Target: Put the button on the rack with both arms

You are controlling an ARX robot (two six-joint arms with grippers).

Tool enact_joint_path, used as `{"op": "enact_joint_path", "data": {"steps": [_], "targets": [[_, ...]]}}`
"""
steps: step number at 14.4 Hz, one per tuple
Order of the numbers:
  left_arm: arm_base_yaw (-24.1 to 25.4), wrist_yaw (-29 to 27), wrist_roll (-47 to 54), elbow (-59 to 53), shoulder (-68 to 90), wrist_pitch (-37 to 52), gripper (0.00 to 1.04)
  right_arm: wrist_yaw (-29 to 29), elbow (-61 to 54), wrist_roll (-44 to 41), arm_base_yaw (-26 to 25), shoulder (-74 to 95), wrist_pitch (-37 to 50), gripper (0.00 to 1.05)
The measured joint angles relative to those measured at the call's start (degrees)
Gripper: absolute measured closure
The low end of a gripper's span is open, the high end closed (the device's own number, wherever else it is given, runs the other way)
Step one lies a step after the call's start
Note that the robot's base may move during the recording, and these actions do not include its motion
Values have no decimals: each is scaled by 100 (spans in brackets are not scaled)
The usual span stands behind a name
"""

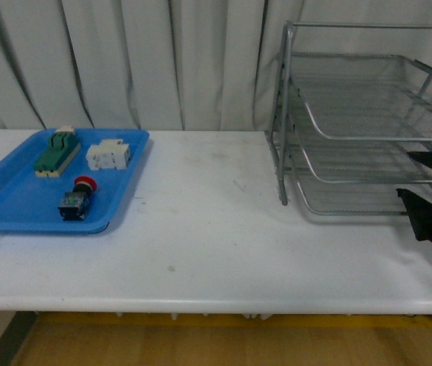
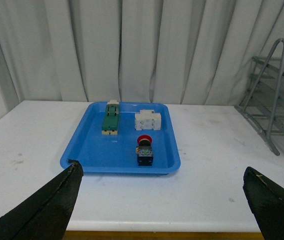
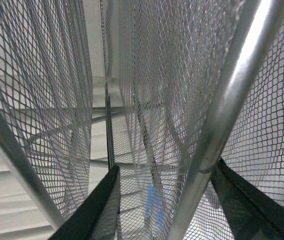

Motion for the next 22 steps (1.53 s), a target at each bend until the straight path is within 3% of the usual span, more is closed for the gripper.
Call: {"op": "enact_joint_path", "data": {"steps": [5, 19, 20, 22], "targets": [[0, 0, 0, 0, 0, 0, 7, 13, -96, -81, -11, 15, 35, 100], [0, 0, 0, 0, 0, -2, 7, -841, -2809, -361, -798, -973, 348, 101], [0, 0, 0, 0, 0, 0, 7, -837, -2859, -407, -798, -979, 352, 98], [0, 0, 0, 0, 0, 0, 7, -752, -3034, -629, -796, -1016, 262, 71]]}}
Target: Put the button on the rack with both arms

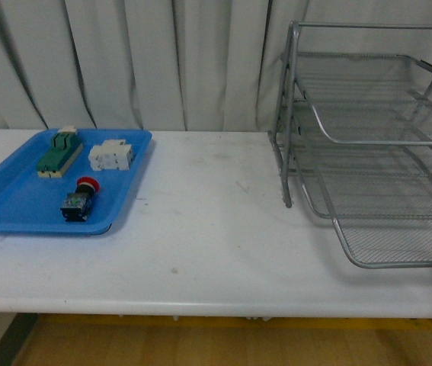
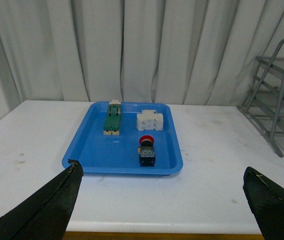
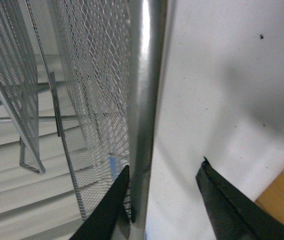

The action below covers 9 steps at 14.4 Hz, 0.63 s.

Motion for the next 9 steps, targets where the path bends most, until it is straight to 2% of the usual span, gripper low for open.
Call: {"op": "enact_joint_path", "data": {"steps": [5, 9], "targets": [[0, 2, 0, 0, 0, 0, 7, 223, -546, -422, -46, -428, -236, 7], [0, 0, 0, 0, 0, 0, 7, -98, -1368, -407, -245, -1827, -256, 6]]}}
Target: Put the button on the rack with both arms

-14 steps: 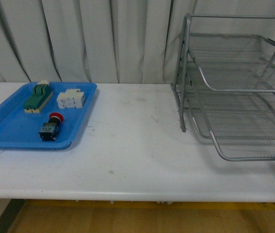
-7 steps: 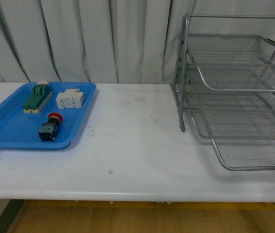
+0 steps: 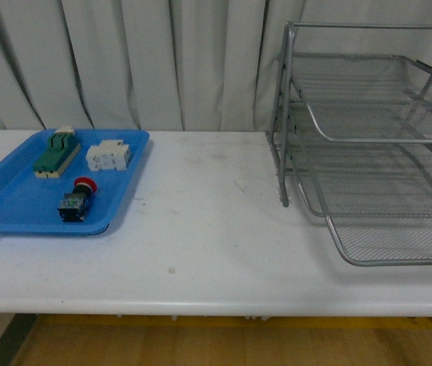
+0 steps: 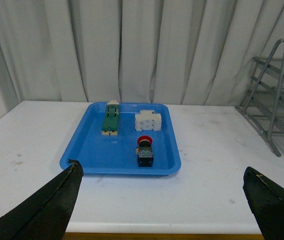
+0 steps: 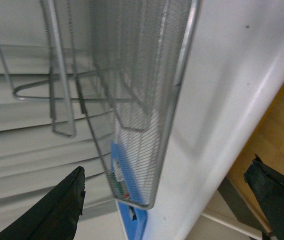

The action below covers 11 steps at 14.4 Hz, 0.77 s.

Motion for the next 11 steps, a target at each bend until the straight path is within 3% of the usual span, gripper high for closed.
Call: {"op": "enact_joint_path", "data": {"steps": [1, 2, 3, 4, 6, 9, 10, 11], "targets": [[0, 0, 0, 0, 0, 0, 7, -216, -396, 85, -177, -1027, -7, 6], [0, 2, 0, 0, 0, 0, 7, 728, -597, -1578, 44, -3027, -1357, 23], [0, 2, 0, 0, 0, 0, 7, 1121, -763, -3206, 221, -4428, -2024, 36], [0, 0, 0, 0, 0, 0, 7, 1349, -933, -4706, 358, -5508, -2778, 49], [0, 2, 0, 0, 0, 2, 7, 1484, -1054, -6454, 474, -6996, -4074, 71], [0, 0, 0, 0, 0, 0, 7, 1696, -1054, -7298, 715, -9656, -6570, 103], [0, -2, 0, 0, 0, -2, 7, 2468, -1051, -7342, 1440, -10625, -7276, 103], [0, 2, 0, 0, 0, -2, 7, 2564, -1051, -7396, 1733, -10719, -7331, 103]]}}
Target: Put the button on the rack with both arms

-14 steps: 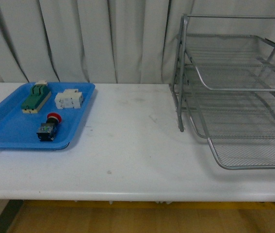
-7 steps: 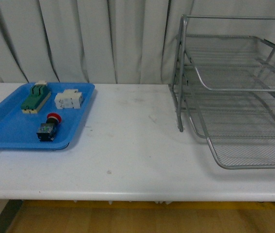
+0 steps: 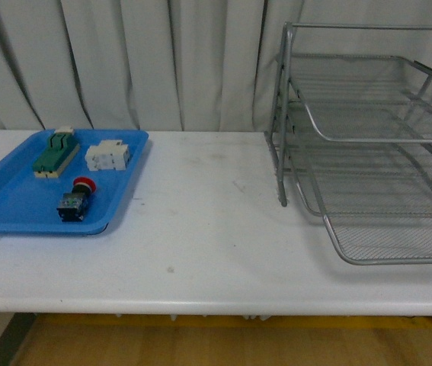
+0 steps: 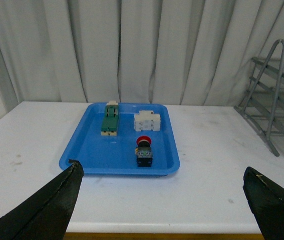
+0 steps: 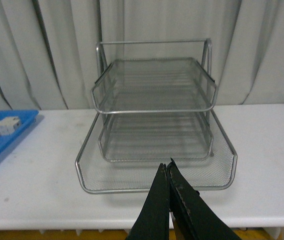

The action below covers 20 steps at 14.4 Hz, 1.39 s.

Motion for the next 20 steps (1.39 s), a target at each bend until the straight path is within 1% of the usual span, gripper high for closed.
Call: {"op": "enact_joint_path", "data": {"steps": [2, 6, 7, 8, 9, 10, 12, 13, 14, 15, 17, 18, 20], "targets": [[0, 0, 0, 0, 0, 0, 7, 111, 0, -26, -63, -2, -46, 103], [0, -2, 0, 0, 0, 2, 7, 111, 0, -26, -59, -2, -61, 103], [0, -2, 0, 0, 0, 2, 7, 111, 0, -35, -59, -2, -59, 102], [0, -2, 0, 0, 0, 4, 7, 111, 0, -33, -59, -2, -59, 89], [0, -2, 0, 0, 0, 2, 7, 111, 0, -33, -59, -2, -61, 82], [0, -2, 0, 0, 0, 2, 7, 111, 0, -33, -59, -2, -59, 67], [0, -2, 0, 0, 0, 2, 7, 111, 0, -33, -59, -2, -61, 31], [0, -2, 0, 0, 0, 2, 7, 111, 0, -33, -59, -2, -61, 14], [-90, -280, -199, 315, 282, -940, 7, 111, 0, -33, -59, -2, -61, 4], [-175, -514, -802, 1163, 1843, -1552, 7, 120, 0, -39, -59, -2, -55, 7], [-273, -385, -964, 2083, 3484, -343, 7, 125, 0, -37, -59, -2, -66, 6], [-352, -254, -944, 2559, 4581, 380, 7, 122, 0, -37, -59, -2, -59, 6], [-507, -149, -785, 3309, 6450, 1060, 7, 122, 0, -39, -59, -2, -61, 6]]}}
